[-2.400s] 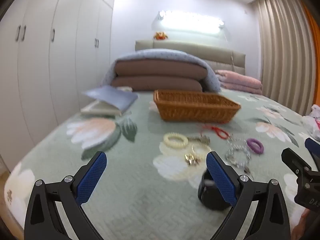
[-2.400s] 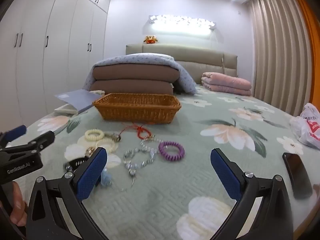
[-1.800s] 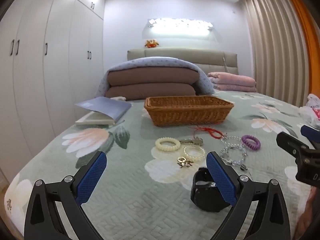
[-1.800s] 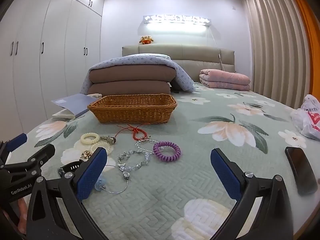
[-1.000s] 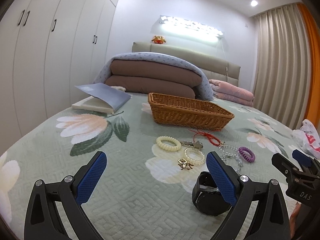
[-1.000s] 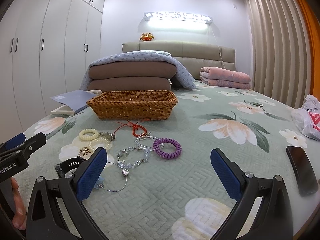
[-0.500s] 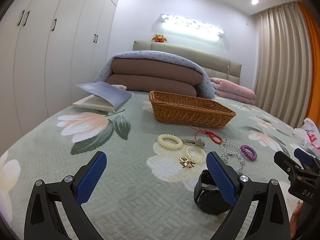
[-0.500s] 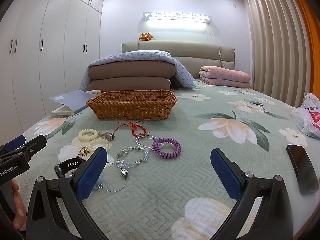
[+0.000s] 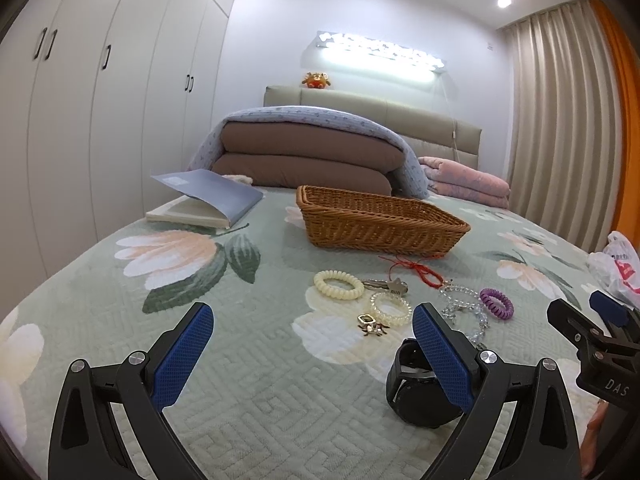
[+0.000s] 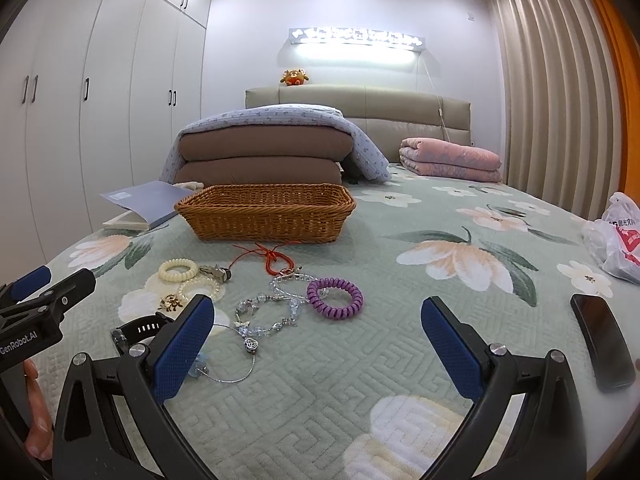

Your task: Organize jewelry

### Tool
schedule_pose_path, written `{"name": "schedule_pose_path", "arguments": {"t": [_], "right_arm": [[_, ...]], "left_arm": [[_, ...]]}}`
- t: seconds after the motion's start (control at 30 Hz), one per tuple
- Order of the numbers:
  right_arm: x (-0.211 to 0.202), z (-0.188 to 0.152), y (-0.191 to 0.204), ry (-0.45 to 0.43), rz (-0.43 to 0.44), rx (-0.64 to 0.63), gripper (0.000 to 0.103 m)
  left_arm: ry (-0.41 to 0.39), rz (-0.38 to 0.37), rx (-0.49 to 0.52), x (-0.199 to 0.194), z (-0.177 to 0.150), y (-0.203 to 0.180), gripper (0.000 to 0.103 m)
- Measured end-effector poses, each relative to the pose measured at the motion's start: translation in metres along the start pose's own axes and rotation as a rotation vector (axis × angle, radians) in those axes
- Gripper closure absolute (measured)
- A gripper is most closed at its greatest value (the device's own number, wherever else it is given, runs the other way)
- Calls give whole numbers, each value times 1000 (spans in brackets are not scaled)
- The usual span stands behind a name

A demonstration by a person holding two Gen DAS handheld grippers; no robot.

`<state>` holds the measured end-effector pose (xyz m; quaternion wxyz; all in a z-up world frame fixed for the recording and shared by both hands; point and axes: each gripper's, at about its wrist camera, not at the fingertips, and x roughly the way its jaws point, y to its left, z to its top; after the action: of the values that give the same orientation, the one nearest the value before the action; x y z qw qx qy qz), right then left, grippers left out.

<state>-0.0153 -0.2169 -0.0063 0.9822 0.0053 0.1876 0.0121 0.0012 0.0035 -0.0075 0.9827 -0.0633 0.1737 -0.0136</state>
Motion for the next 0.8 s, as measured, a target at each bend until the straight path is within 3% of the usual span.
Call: {"name": "schedule_pose_path", "arguments": {"t": [0.4,0.8], "right_arm": [[-3,-1,5,-11,-12,-23,0],[7,0,-6,42,1,34,0]], "left_arm": [[-7,11,11,-3,-1,-1,3],[-2,16,17,-4,-1,0,3]]}}
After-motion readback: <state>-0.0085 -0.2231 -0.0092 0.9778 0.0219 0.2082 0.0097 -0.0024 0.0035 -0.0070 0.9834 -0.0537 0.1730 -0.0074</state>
